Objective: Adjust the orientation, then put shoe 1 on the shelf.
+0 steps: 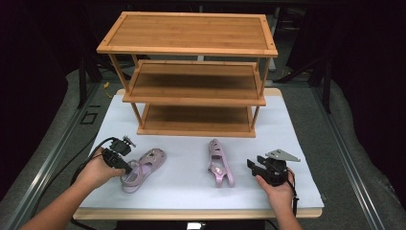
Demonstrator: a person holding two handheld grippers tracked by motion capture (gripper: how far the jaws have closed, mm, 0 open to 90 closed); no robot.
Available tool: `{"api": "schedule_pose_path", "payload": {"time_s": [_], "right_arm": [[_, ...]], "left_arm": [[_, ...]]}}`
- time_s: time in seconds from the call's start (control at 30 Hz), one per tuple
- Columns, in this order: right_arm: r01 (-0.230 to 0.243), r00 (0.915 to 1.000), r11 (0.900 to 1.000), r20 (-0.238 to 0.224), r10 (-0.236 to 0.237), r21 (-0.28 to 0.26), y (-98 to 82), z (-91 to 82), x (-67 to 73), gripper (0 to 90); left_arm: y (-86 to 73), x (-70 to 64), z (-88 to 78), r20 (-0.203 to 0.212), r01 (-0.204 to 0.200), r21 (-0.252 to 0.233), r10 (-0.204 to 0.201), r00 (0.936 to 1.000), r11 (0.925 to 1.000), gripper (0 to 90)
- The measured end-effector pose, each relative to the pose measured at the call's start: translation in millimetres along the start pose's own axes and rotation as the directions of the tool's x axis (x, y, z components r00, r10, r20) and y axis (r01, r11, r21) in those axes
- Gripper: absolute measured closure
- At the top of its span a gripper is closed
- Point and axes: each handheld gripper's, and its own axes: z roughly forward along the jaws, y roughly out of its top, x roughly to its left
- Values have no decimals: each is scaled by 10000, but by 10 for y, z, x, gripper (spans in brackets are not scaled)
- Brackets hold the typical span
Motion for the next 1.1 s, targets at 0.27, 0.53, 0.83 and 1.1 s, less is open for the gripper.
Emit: {"api": "schedule_pose_path", "payload": {"time_s": [0.27,0.53,0.83,1.1], "right_arm": [[-107,9999,9999,19,107,12,0,1,-11,520],[-247,9997,9997,-78,247,14,-5,3,-26,517],[-413,9991,9991,-101,412,-64,-2,10,-37,513],[-524,9984,9986,-219,522,-75,-2,9,-44,512]], "left_arm": [[-102,91,-87,390,381,-1042,-342,9987,9938,828],[-251,146,-222,585,1008,-3654,-852,9946,9254,829],[-346,81,-456,618,1696,-6388,-1697,9836,7504,830],[-362,-15,-690,781,1806,-7770,-1923,9782,6031,830]]}}
